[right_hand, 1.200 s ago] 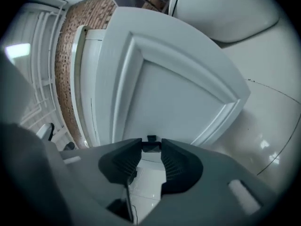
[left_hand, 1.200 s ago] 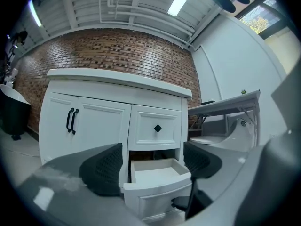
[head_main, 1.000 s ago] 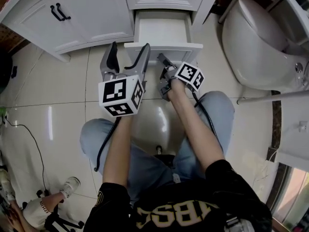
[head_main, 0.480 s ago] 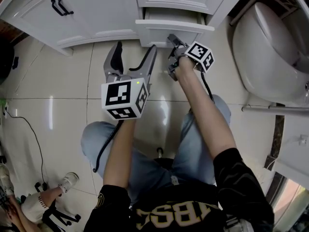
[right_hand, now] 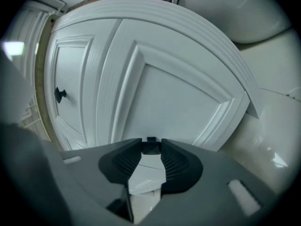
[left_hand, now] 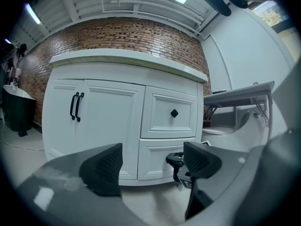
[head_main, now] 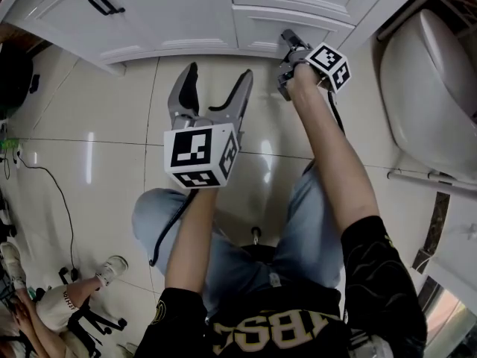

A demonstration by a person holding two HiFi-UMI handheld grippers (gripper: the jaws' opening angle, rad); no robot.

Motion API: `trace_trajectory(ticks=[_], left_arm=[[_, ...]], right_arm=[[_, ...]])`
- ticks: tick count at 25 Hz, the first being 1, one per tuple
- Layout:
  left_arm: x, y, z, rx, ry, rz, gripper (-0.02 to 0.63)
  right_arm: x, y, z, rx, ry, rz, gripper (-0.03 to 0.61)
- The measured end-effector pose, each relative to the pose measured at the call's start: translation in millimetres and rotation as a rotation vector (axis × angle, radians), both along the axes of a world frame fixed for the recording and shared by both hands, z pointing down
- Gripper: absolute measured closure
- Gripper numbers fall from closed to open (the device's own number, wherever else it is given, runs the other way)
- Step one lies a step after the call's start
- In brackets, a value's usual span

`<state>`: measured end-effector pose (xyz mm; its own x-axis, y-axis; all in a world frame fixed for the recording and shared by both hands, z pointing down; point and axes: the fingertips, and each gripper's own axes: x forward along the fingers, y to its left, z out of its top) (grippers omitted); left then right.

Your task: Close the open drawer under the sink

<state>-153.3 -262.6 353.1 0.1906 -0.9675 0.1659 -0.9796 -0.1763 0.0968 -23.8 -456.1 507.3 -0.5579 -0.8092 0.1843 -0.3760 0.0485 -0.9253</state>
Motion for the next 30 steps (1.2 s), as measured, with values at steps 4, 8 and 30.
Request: trace_trajectory(ticks=[4, 8, 30], left_arm=[[-5.2, 0.2, -0.4, -0.001, -0.006, -0.007, 0.204], [1.8, 2.5, -7.9, 0.022, -0.022, 0.014, 0.204], [30.4, 31.3, -43.6, 0.180, -0.106, 0.063, 0.204]], right_arm=[[-4.6, -2.2, -4.7, 0.052, 0.038, 0.007, 0.445], [-4.3, -4.7, -6.6, 0.083, 0.151, -0.017, 0.445], [61.7, 196.7, -205.6, 0.871, 0.964, -0.144, 0.062]])
